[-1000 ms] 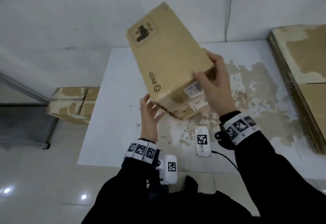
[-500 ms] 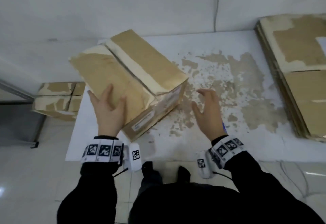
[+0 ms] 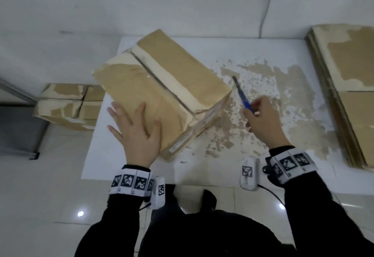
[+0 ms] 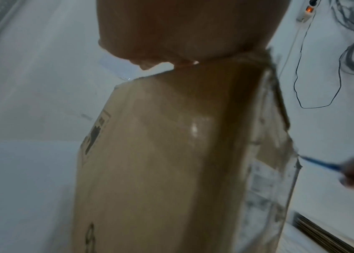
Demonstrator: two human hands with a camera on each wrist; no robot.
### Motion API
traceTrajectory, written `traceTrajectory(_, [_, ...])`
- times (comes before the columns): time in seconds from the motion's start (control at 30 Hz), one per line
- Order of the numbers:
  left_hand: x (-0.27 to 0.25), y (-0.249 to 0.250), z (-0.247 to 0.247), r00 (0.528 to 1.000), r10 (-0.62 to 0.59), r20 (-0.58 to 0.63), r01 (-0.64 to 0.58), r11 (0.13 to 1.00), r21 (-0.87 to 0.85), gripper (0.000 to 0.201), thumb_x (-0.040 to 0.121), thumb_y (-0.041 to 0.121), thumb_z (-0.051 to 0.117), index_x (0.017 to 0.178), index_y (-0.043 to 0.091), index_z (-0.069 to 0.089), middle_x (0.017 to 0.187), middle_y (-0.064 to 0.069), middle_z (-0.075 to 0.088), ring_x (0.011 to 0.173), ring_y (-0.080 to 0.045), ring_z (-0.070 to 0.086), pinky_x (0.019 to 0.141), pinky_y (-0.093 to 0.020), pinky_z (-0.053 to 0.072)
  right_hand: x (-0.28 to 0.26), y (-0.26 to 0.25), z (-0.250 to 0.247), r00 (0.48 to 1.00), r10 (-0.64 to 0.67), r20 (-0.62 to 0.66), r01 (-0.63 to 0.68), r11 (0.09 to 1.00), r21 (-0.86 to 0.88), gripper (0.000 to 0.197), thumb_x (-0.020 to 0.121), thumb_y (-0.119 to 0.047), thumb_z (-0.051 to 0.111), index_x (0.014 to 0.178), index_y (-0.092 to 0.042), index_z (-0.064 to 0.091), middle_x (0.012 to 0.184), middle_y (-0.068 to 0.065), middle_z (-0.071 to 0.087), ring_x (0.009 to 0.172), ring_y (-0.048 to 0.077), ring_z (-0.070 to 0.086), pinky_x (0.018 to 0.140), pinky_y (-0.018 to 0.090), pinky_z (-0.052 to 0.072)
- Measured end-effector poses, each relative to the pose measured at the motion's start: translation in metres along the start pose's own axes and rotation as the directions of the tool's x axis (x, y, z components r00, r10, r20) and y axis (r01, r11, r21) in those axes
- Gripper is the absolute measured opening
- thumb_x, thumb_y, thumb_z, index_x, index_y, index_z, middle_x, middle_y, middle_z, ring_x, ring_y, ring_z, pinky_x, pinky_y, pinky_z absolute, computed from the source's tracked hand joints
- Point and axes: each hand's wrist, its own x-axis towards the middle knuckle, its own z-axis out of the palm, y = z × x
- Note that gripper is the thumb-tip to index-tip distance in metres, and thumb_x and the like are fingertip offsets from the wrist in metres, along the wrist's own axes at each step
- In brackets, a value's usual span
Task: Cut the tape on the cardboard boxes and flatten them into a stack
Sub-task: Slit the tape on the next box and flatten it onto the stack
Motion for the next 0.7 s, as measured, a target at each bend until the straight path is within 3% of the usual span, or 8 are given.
traceTrajectory(0.07, [0.009, -0.01, -0.009, 0.996, 0.091, 0.024, -0.093, 0.99, 0.101, 0.058, 0.085, 0.058, 0.041, 0.136, 0.031, 0.043, 0.16, -0.012, -0.002, 0.147, -0.023, -0.013, 0.11, -0.051, -0.019, 0.0, -0.056, 0.005, 0.981, -0.167, 0.096, 0.166, 0.986, 0.017, 0.016, 0.094, -0.016, 0.054, 0.103, -0.013, 0.042, 0.092, 0.006, 0.06, 0.065, 0.019, 0.056, 0.052, 0.026, 0.042])
traceTrajectory(0.13, [0.028, -0.023, -0.021, 0.984, 0.146, 0.102, -0.159, 0.978, 0.136, 0.065, 0.084, 0.065, 0.034, 0.139, 0.032, 0.039, 0.16, -0.008, 0.007, 0.147, -0.018, -0.008, 0.11, -0.055, -0.017, 0.003, -0.107, 0.023, 0.93, -0.282, 0.237, 0.305, 0.95, -0.065, 0.023, 0.092, -0.015, 0.054, 0.114, -0.014, 0.046, 0.095, 0.008, 0.064, 0.075, 0.022, 0.059, 0.059, 0.029, 0.044])
traceTrajectory(0.2, [0.054, -0.036, -0.034, 0.97, 0.179, 0.165, -0.204, 0.968, 0.148, 0.071, 0.086, 0.066, 0.031, 0.145, 0.026, 0.033, 0.159, -0.007, 0.012, 0.148, -0.017, -0.001, 0.113, -0.058, -0.009, 0.01, -0.152, 0.052, 0.871, -0.344, 0.351, 0.429, 0.88, -0.205, 0.032, 0.094, -0.014, 0.047, 0.125, -0.017, 0.047, 0.095, 0.011, 0.065, 0.083, 0.027, 0.058, 0.069, 0.033, 0.044])
traceTrajectory(0.27, [0.086, -0.047, -0.046, 0.956, 0.229, 0.183, -0.264, 0.943, 0.201, 0.079, 0.085, 0.066, 0.024, 0.146, 0.018, 0.031, 0.157, -0.008, 0.02, 0.147, -0.021, 0.009, 0.114, -0.057, -0.002, 0.022, -0.188, 0.087, 0.829, -0.36, 0.428, 0.507, 0.806, -0.305, 0.037, 0.094, -0.009, 0.04, 0.13, -0.017, 0.047, 0.099, 0.014, 0.063, 0.082, 0.029, 0.054, 0.068, 0.033, 0.04])
traceTrajectory(0.37, [0.131, -0.056, -0.055, 0.923, 0.305, 0.234, -0.362, 0.893, 0.267, 0.081, 0.083, 0.065, 0.025, 0.144, 0.011, 0.035, 0.155, -0.015, 0.024, 0.145, -0.028, 0.016, 0.115, -0.055, 0.006, 0.042, -0.218, 0.129, 0.828, -0.355, 0.434, 0.546, 0.689, -0.477, 0.039, 0.094, -0.002, 0.036, 0.131, -0.01, 0.047, 0.108, 0.018, 0.058, 0.086, 0.029, 0.051, 0.067, 0.03, 0.035])
traceTrajectory(0.47, [0.156, -0.062, -0.051, 0.89, 0.33, 0.315, -0.426, 0.849, 0.312, 0.083, 0.086, 0.066, 0.029, 0.148, 0.011, 0.023, 0.159, -0.013, 0.011, 0.147, -0.027, 0.004, 0.117, -0.049, -0.001, 0.053, -0.23, 0.153, 0.835, -0.332, 0.44, 0.549, 0.575, -0.607, 0.033, 0.095, 0.0, 0.035, 0.125, -0.004, 0.048, 0.115, 0.021, 0.056, 0.09, 0.03, 0.05, 0.068, 0.031, 0.031])
traceTrajectory(0.57, [0.159, -0.071, -0.043, 0.881, 0.354, 0.314, -0.45, 0.831, 0.326, 0.092, 0.081, 0.071, 0.011, 0.151, 0.012, 0.016, 0.16, -0.011, 0.007, 0.148, -0.024, 0.001, 0.117, -0.045, -0.003, 0.052, -0.232, 0.165, 0.845, -0.338, 0.415, 0.535, 0.551, -0.641, 0.027, 0.095, -0.002, 0.034, 0.117, -0.003, 0.05, 0.105, 0.021, 0.057, 0.084, 0.029, 0.049, 0.067, 0.033, 0.032])
traceTrajectory(0.7, [0.159, -0.077, -0.037, 0.881, 0.389, 0.268, -0.458, 0.841, 0.288, 0.088, 0.084, 0.067, 0.015, 0.151, 0.011, 0.021, 0.159, -0.013, 0.012, 0.148, -0.026, 0.005, 0.118, -0.046, -0.001, 0.05, -0.239, 0.176, 0.855, -0.342, 0.39, 0.518, 0.531, -0.67, 0.026, 0.095, -0.001, 0.033, 0.113, -0.002, 0.052, 0.09, 0.017, 0.054, 0.076, 0.028, 0.048, 0.063, 0.034, 0.032])
